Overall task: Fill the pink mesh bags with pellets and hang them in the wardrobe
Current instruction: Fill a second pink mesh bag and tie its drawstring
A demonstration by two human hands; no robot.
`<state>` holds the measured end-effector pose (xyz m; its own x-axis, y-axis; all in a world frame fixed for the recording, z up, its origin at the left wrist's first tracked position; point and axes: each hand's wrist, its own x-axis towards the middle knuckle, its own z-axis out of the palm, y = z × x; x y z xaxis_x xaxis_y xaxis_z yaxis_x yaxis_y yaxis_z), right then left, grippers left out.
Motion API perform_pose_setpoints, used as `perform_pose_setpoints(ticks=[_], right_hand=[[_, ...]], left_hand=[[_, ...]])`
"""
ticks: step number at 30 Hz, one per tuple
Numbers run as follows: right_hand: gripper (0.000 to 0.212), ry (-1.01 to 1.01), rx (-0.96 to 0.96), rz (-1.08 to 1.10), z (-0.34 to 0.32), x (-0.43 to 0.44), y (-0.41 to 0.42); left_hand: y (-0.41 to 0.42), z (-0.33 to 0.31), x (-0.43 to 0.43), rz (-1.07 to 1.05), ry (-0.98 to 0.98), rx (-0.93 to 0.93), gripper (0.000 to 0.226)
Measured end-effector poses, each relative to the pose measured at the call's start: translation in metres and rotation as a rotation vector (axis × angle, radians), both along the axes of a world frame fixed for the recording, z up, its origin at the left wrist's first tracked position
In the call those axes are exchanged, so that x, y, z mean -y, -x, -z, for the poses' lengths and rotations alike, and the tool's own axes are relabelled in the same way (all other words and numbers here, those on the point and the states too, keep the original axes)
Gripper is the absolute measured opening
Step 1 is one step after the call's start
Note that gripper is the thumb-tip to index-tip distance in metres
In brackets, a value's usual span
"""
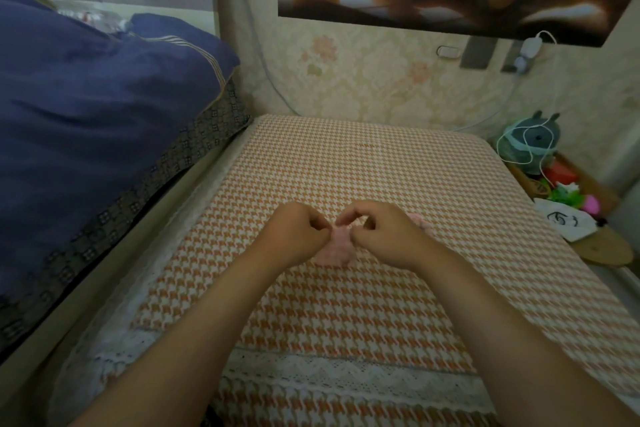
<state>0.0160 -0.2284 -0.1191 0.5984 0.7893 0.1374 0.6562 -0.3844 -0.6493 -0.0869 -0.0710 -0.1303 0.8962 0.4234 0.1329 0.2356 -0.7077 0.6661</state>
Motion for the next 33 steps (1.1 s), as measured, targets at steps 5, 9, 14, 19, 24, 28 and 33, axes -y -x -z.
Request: perform_pose_setpoints(ticks=[5, 9, 14, 19, 24, 28, 33], right_hand=[[0.016, 0.128, 0.086, 0.180, 0.017, 0.005, -0.015], [0.011, 0.335, 0.109, 0.155, 0.031, -0.001, -0.009], [0.009, 0.330, 0.190, 0.211, 0.041, -0.013, -0.009], [0.013, 0.260, 0.120, 0.227, 0.041, -0.013, -0.013], [0.008, -0.069, 0.005, 0.276, 0.020, -0.013, -0.009], [0.008, -0.204, -0.022, 0.146, 0.002, -0.012, 0.005], [0.013, -0.097, 0.133, 0.045, 0.003, -0.009, 0.013]], left_hand=[[0.005, -0.002, -0.006, 0.023, 0.010, -0.023, 0.009], [0.006, 0.001, -0.009, 0.070, 0.011, -0.065, 0.010], [0.007, 0.001, -0.008, 0.083, 0.031, -0.049, 0.015], [0.009, 0.001, -0.009, 0.124, 0.040, -0.051, 0.023], [0.006, 0.003, -0.012, 0.133, 0.041, -0.048, 0.024], [0.001, 0.007, -0.011, 0.153, 0.068, -0.025, 0.023], [0.000, 0.011, -0.011, 0.153, 0.121, -0.008, 0.023]])
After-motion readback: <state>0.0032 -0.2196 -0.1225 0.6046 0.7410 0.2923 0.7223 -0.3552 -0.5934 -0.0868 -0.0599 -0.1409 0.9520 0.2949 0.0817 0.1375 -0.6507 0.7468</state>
